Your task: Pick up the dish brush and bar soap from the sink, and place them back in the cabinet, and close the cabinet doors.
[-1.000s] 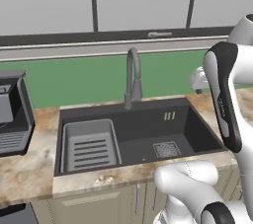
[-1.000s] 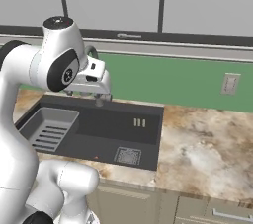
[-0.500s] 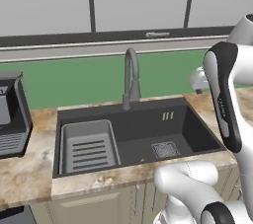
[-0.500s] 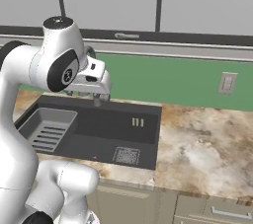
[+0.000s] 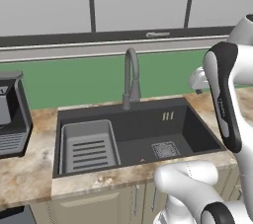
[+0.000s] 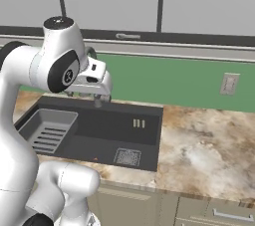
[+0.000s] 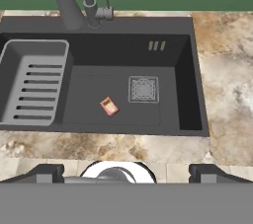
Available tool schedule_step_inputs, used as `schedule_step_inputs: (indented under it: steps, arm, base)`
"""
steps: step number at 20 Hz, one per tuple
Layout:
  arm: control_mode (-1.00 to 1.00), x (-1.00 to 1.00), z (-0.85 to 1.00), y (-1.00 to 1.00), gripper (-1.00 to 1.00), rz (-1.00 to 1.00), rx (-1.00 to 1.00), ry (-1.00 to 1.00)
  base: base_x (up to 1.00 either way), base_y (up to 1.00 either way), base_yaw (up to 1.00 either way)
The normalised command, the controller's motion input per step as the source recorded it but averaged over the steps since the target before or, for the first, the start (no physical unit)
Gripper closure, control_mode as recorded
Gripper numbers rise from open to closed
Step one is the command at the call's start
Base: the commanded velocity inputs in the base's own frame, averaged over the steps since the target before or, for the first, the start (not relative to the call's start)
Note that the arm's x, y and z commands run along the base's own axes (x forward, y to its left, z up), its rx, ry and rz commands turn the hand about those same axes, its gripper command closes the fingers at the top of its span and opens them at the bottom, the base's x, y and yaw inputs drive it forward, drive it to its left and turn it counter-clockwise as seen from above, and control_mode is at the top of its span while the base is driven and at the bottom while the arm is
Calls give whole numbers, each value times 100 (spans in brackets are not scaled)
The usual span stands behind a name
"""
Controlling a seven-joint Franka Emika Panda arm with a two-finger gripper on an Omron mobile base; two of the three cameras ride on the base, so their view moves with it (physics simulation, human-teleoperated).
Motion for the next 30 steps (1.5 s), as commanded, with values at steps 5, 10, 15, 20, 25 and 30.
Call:
schedule_step_inputs:
  steps: [5,10,15,20,25,30]
  arm:
    - [-100,4,0,0,-100,0,0,0]
    - [-100,3,0,0,-100,0,0,0]
    - [-100,1,0,0,-100,0,0,0]
    - [-100,15,-13,0,-100,0,0,0]
    - [-100,14,-16,0,-100,0,0,0]
    - [-100,6,-19,0,-100,0,-2,0]
  base:
    - [8,0,0]
    - [0,0,0]
    - [0,0,0]
    - [0,0,0]
    - [0,0,0]
    - [0,0,0]
